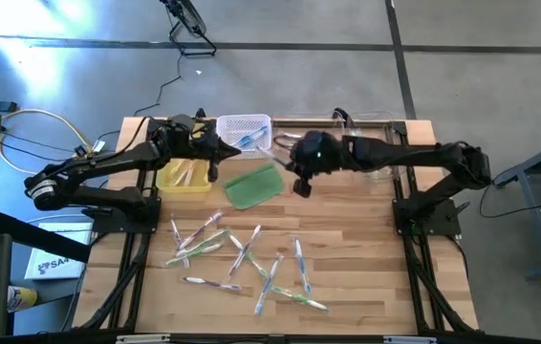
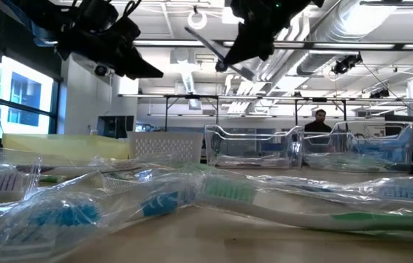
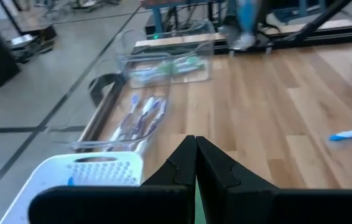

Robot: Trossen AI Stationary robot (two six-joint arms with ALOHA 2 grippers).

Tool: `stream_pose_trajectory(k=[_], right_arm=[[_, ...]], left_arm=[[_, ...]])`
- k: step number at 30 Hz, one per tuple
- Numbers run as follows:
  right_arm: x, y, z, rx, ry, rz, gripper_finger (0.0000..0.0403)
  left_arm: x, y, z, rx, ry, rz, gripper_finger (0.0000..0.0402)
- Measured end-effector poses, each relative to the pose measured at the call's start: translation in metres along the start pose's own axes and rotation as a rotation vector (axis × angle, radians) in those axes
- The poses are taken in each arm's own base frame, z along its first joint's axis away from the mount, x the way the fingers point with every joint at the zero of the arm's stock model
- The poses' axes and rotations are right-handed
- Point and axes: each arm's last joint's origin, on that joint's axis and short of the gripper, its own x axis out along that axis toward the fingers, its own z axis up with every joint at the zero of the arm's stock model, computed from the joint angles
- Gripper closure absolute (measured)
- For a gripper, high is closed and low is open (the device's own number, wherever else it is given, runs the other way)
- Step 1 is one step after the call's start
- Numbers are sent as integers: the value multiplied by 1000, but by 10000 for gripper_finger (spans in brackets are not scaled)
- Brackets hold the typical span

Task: Pick & Place Toothbrushes
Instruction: Put the blue toothbrush into the white bin

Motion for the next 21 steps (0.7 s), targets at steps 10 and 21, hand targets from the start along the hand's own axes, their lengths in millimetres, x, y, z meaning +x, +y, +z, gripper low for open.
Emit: stream_pose_trajectory(k=[10,21], right_arm=[[0,-11,5,-57,-49,25,395],[-2,-6,19,-158,-190,16,395]], left_arm=[[0,-1,17,11,-178,-76,401],[3,-19,45,95,-379,21,399]])
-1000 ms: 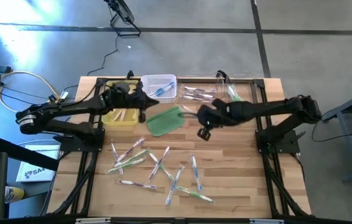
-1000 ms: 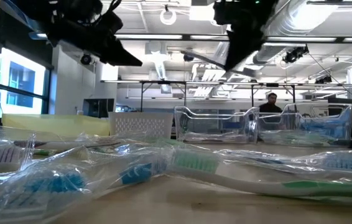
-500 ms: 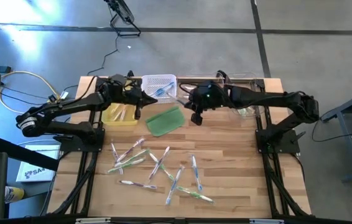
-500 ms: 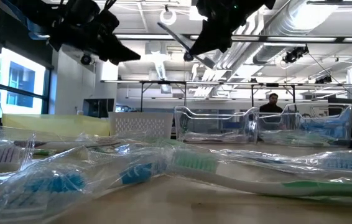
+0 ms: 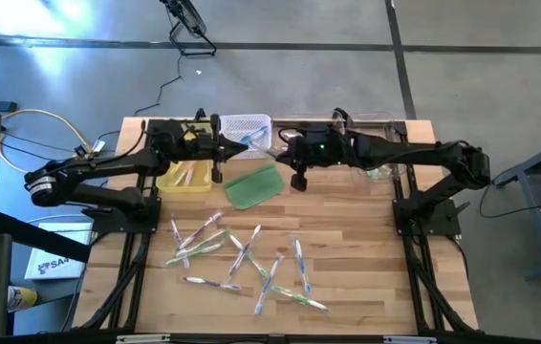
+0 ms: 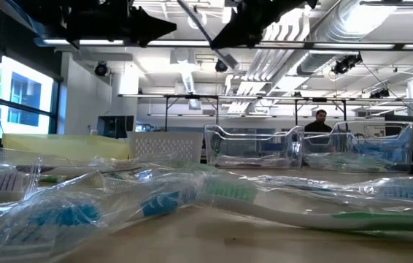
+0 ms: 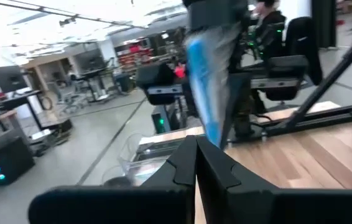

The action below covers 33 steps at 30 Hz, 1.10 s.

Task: Pick & Place Toothbrushes
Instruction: Put the blue toothbrush into the white bin

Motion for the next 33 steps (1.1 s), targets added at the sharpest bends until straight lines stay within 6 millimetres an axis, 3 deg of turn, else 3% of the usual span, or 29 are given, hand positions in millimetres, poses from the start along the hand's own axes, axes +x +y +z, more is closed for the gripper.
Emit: stream_pose_trajectory(k=[5,13,16,24,33], right_arm=[[0,0,5,-58,-48,-4,395],[0,0,5,-94,-55,-10,395],[0,0,5,-94,-55,-12,395],[0,-1,7,-95,-72,-14,395],[0,-1,7,-95,-74,-15,395]], left_arm=[[3,-6,3,-66,-9,34,357],[4,-9,12,-90,-87,44,218],[6,-14,14,-98,-102,27,184],[10,-28,21,-119,-131,52,169],[25,-26,12,-134,-112,110,169]])
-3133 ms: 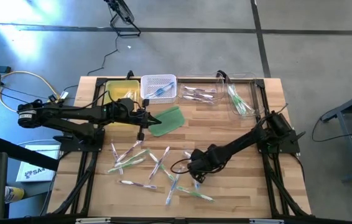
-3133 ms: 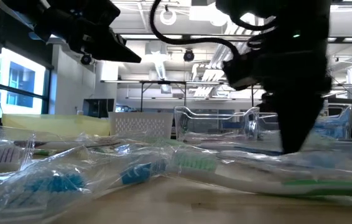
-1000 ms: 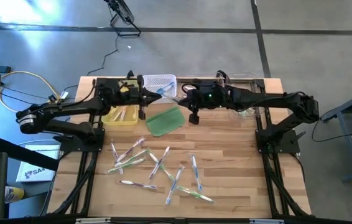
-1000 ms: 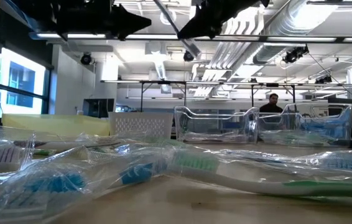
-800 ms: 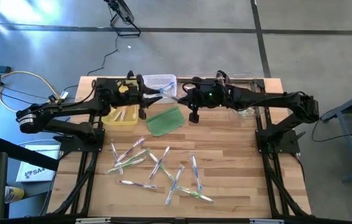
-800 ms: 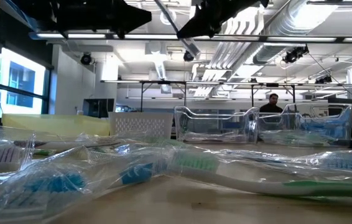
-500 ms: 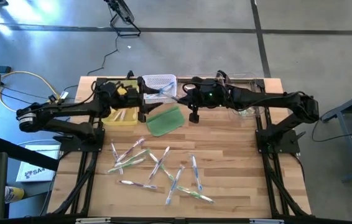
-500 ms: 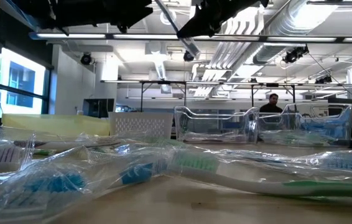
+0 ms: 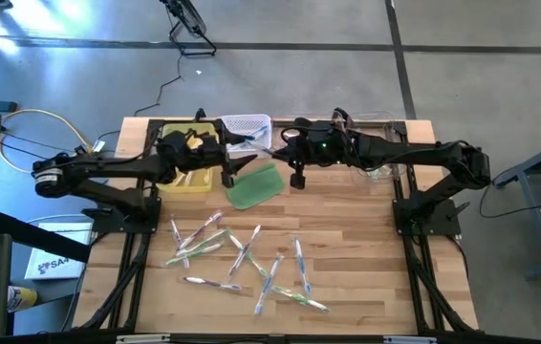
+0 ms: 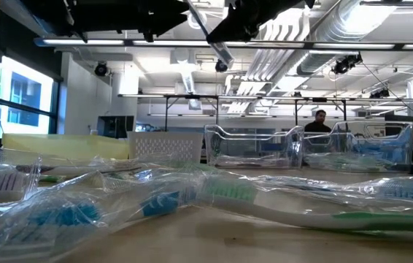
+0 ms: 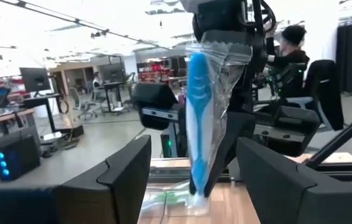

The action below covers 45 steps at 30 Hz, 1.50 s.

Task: Pick & Place Toothbrushes
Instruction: Put the blue toothbrush into the white bin

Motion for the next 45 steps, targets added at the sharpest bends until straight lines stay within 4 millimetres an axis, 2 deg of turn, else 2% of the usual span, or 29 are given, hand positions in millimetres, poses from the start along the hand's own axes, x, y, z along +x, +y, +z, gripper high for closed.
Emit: stream_pose_trajectory(k=[6,11,26,39,45], right_arm=[[0,0,-1,0,8,1,395],[0,0,-1,0,15,-11,395],[0,-2,0,-2,4,-58,395],[0,-2,1,-2,1,-79,395],[0,-2,1,-2,1,-74,387]], left_arm=[[20,3,4,2,-13,-10,169],[29,4,6,3,-17,-30,174],[29,3,4,-2,7,-63,288],[29,3,3,-3,14,-63,343],[29,3,3,-3,14,-64,350]])
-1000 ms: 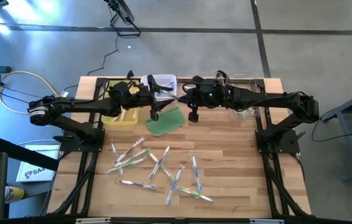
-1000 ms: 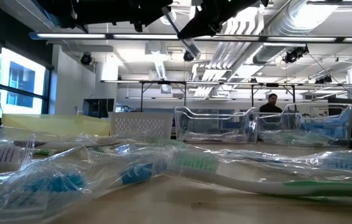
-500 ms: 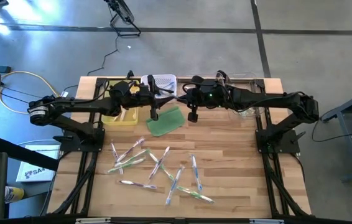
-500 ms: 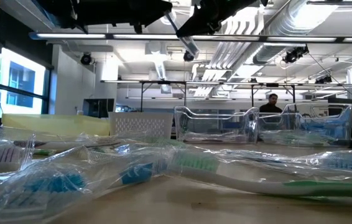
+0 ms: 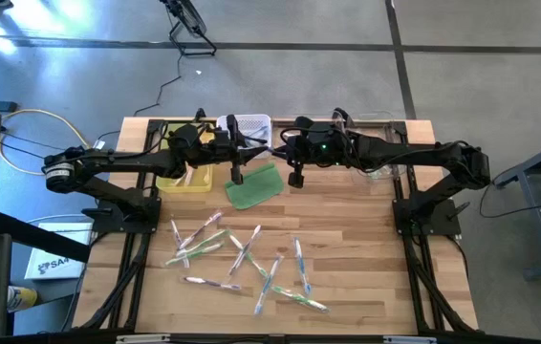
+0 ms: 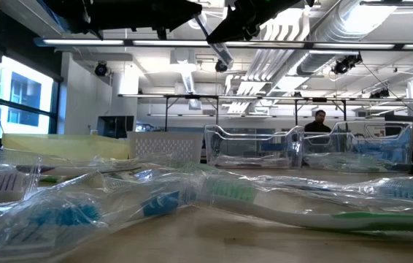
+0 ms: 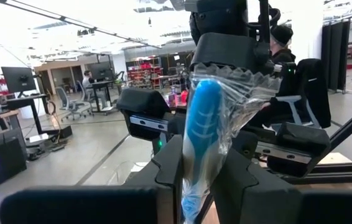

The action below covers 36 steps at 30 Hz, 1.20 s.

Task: Pick & Place Toothbrushes
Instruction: Put the blue toothbrush into the white bin

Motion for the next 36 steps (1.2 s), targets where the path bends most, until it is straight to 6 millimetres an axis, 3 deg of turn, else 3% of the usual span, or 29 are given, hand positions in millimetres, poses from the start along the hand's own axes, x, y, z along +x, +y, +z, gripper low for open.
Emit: stream_pose_trajectory(k=[10,22,27,36], right_arm=[[0,0,-1,6,16,-2,355],[-7,-3,-12,-17,164,-135,193],[-28,-5,-14,-32,246,-150,164],[-63,-7,-14,-4,314,-122,189]], left_arm=[[0,0,-1,34,5,-5,353],[-1,2,-1,104,14,6,353],[-6,21,-8,108,83,70,353],[-26,71,-21,94,222,221,353]])
